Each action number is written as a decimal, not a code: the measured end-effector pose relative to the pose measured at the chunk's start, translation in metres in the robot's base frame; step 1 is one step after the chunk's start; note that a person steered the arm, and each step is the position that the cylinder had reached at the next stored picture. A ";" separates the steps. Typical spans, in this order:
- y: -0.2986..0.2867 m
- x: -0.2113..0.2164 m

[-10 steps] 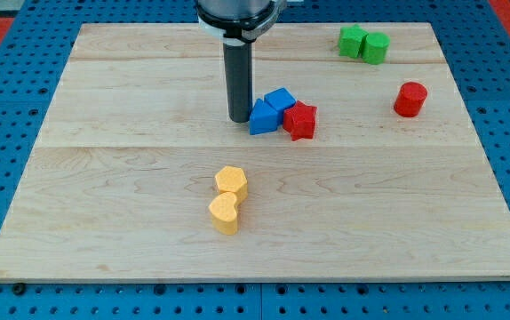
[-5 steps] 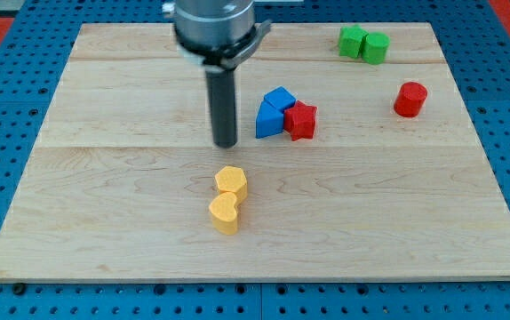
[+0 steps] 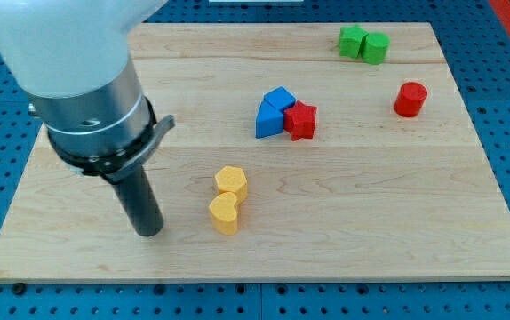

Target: Move yellow heart to right

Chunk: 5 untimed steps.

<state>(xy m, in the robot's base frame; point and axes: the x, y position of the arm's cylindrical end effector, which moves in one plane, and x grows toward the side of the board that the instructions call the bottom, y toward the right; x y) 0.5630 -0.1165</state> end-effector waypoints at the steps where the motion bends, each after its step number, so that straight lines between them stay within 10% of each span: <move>1: 0.037 0.000; 5: 0.115 0.000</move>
<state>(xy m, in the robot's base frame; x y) 0.5630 -0.0017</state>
